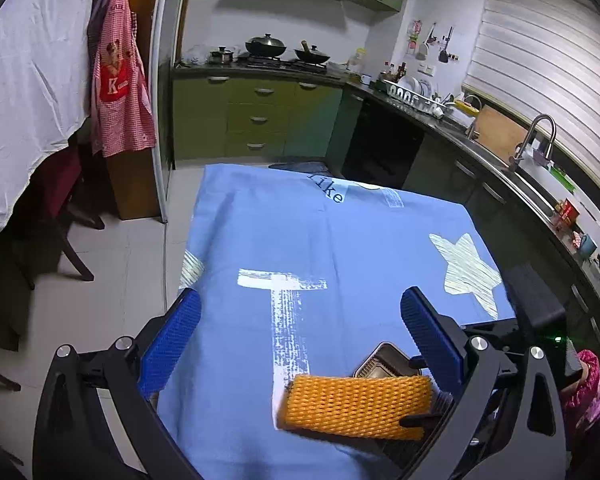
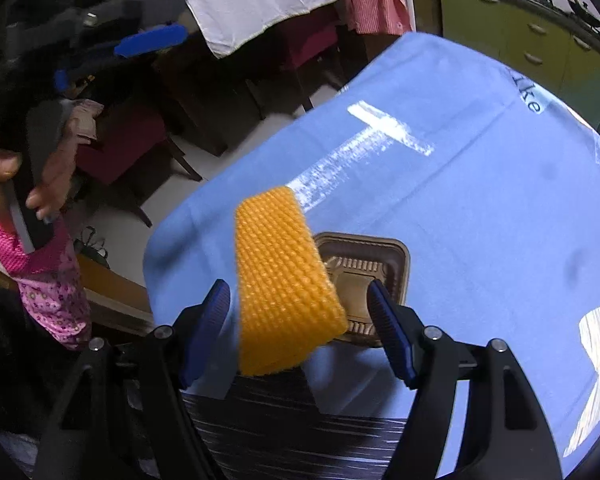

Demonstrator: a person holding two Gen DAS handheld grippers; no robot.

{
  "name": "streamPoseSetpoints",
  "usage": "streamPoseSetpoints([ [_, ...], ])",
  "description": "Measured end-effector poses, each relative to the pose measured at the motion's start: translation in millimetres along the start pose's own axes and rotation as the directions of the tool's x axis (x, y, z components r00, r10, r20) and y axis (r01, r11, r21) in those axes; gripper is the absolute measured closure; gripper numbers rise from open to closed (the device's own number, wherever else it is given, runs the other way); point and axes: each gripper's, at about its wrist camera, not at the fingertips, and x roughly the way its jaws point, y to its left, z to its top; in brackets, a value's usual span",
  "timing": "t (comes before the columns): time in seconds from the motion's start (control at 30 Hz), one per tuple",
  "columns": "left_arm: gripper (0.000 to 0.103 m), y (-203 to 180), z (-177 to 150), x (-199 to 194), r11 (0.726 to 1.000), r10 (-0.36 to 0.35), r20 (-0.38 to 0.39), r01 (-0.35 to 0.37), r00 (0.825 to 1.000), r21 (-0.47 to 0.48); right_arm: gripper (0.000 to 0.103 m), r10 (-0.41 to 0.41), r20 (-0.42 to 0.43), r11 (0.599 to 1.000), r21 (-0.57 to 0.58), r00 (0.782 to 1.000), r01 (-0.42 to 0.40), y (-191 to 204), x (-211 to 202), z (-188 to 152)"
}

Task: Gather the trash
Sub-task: 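Lower the right gripper to the orange mesh sponge and grasp it, then carry the orange sponge over the bin and release it with the right gripper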

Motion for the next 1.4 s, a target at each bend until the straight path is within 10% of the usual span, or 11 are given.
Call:
streamPoseSetpoints([
  [0.17,0.005,-4,-1,6,1.0,-0.001,-0.018,0.001,1.0,0.011,0.048,0.026,-0.037,1.0,0.002,0.999,-0.026,1,10,3],
  [0.27,0.005,-1,0,7,1.0,0.0,-0.021,0.001,1.0,0.003,0.089,0.018,-0.026,1.0,0.003,1.0,-0.018,3,8,4],
  [0.7,0.005,-10,1,-2,1.0,-0.01,0.002,0.01,1.0,0.022,0.091,-0.073,0.121,0.997,0.034,0.99,0.069,19,-57,-24],
  [0.93,0.005,-23,1,6,0.998,-0.046,-0.009,0.046,0.999,0.037,0.091,-0.257,0.242,0.939,0.29,0.935,0.183,-26,-133,-96],
  [1.1,0.005,-41,0,17,0.996,-0.066,-0.031,0.067,0.997,0.059,0.091,-0.502,0.219,0.77,0.553,0.837,0.318,-72,-198,-175],
  [1.23,0.005,-54,-1,23,0.993,-0.078,-0.046,0.082,0.996,0.081,0.09,-0.685,0.083,0.561,0.694,0.724,0.451,-114,-231,-232],
  [1.4,0.005,-71,-1,24,0.989,-0.085,-0.055,0.091,0.995,0.119,0.09,-0.77,-0.067,0.371,0.762,0.635,0.53,-164,-238,-278],
])
